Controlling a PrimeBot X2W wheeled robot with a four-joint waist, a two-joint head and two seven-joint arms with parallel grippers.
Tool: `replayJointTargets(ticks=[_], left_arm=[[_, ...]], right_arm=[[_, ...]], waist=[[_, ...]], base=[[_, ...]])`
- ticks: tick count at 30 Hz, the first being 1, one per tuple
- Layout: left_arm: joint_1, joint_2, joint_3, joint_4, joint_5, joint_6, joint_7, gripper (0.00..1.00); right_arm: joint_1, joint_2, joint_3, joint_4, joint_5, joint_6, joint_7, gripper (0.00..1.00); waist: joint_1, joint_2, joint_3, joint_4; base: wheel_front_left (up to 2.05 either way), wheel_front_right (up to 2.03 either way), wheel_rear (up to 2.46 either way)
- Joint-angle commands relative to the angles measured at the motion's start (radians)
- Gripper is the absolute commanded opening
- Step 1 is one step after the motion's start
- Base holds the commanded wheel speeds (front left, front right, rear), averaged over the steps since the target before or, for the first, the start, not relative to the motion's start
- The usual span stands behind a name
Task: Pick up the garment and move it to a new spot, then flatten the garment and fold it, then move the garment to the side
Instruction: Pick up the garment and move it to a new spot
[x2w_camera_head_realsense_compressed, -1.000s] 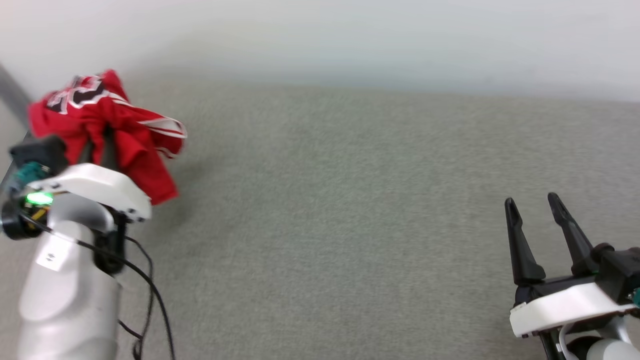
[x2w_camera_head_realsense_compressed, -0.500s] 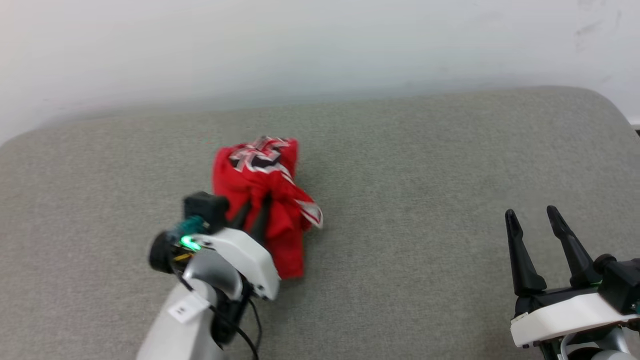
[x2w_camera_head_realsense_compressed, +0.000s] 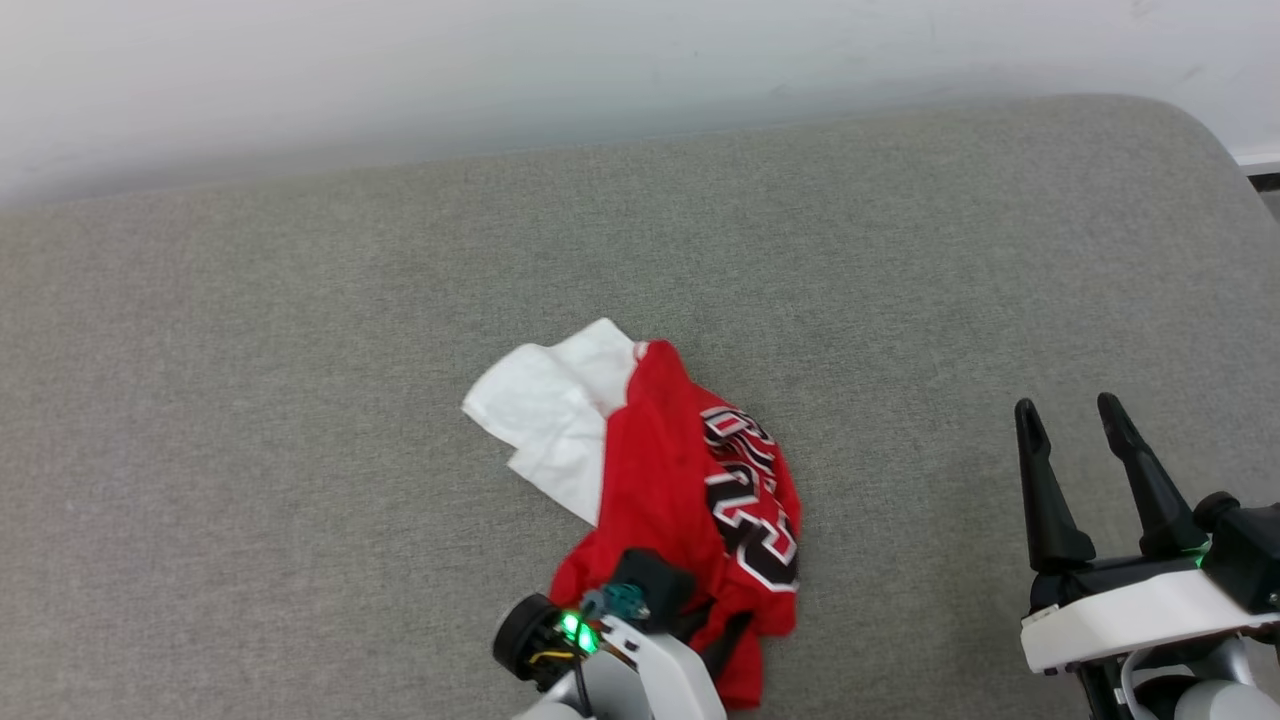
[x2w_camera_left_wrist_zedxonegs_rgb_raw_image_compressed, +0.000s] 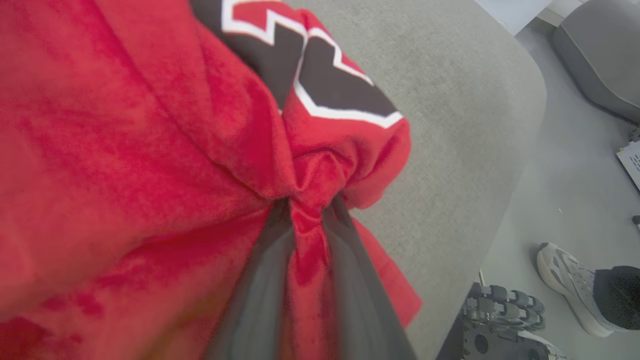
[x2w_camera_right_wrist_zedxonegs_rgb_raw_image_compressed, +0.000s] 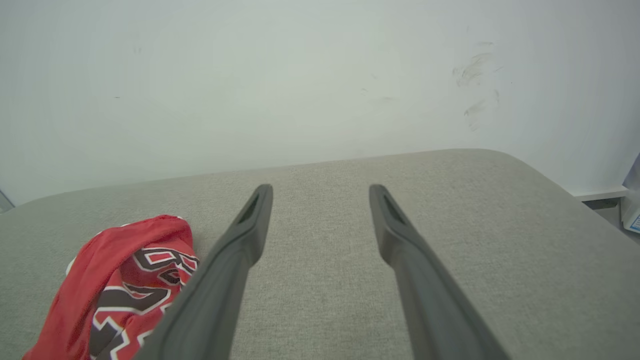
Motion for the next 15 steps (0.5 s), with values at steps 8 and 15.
replayJointTargets(ticks=[8, 15], left_arm=[[-0.027, 0.009, -0.036, -0.032, -0.004, 0.008, -0.13, 1.0], [-0.013, 0.016, 0.033, -0.101, -0.006, 0.066, -0.291, 1.0]], right_arm=[[-0.009, 0.003, -0.013, 0.013, -0.017, -0.001, -0.003, 1.0], [0.022, 0.003, -0.021, 0.004, -0.029, -0.001, 0.015, 1.0]], waist=[[-0.0001, -0.0001, -0.037, 0.043], [-0.0001, -0.0001, -0.1, 0.09]], base=[[0.0, 0.0, 0.0], [0.0, 0.0, 0.0]])
